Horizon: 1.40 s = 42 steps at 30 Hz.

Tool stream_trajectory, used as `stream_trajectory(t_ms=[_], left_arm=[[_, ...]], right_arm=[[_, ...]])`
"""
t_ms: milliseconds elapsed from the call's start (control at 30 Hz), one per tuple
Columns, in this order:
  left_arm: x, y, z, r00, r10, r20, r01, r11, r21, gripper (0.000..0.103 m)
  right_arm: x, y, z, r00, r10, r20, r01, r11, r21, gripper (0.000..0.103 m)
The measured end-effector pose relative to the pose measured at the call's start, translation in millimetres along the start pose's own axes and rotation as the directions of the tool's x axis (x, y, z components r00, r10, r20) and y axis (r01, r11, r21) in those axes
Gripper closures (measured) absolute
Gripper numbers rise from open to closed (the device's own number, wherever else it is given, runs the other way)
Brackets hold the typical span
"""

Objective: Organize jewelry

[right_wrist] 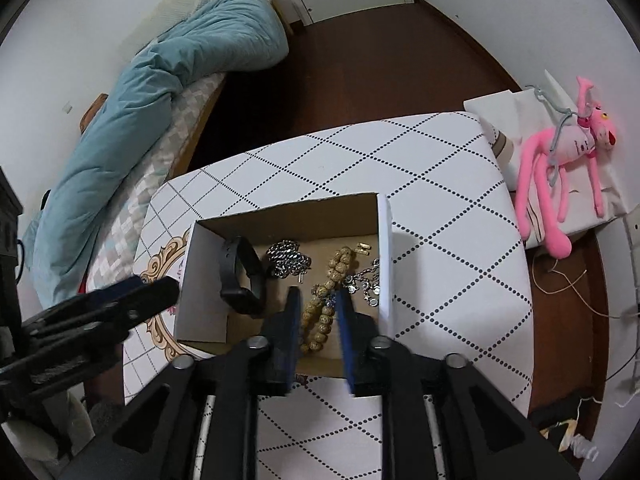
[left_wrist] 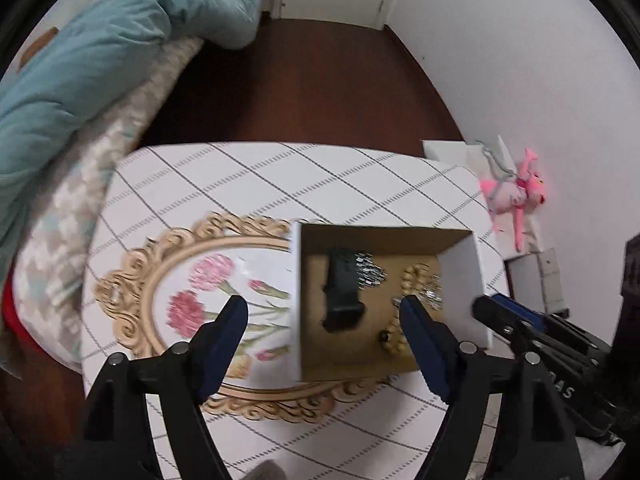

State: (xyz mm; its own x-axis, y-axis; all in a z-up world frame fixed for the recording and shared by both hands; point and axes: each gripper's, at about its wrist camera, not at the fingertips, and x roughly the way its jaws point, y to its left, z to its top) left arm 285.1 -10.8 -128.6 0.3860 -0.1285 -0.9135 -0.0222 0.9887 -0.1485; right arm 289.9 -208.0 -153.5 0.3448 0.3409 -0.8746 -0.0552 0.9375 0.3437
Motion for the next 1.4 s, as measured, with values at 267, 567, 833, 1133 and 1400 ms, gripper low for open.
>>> stream_trajectory(t_ms=[267,567,833,1133,1400], left_arm=[[5.0,7.8,-12.2,0.998,0.064,0.019,-0.064,0.998,0.015,0.018],[17.8,7.3,-36.6,0.992,0.124,0.026,-0.125,0.991,0.04,0.0],[9.4,5.4,-49.4,0.992,0.123,0.033,-0.124,0.992,0.025,0.0],[-45.0,7.3,-70.7,0.983,0.14,0.117,-0.141,0.99,0.001,0.0],[-114.0,0.7,-97.5,0.966,0.137,0.217,-0.139,0.99,-0.005,0.0]], right_arm=[[-8.6,4.4,-8.4,0.99,-0.136,0.038,0.138,0.989,-0.047,0.05],[-7.4,5.8,-24.9,0.946,-0.319,0.061,0.324,0.939,-0.113,0.002],[-15.4,5.9,-35.2,0.936,-0.344,0.073,0.351,0.93,-0.113,0.0],[-65.3,25.1,-57.4,0.924,-0.351,0.153,0.368,0.924,-0.103,0.0],[-134.4,54.9,-90.9,0.899,-0.348,0.265,0.381,0.921,-0.083,0.0]])
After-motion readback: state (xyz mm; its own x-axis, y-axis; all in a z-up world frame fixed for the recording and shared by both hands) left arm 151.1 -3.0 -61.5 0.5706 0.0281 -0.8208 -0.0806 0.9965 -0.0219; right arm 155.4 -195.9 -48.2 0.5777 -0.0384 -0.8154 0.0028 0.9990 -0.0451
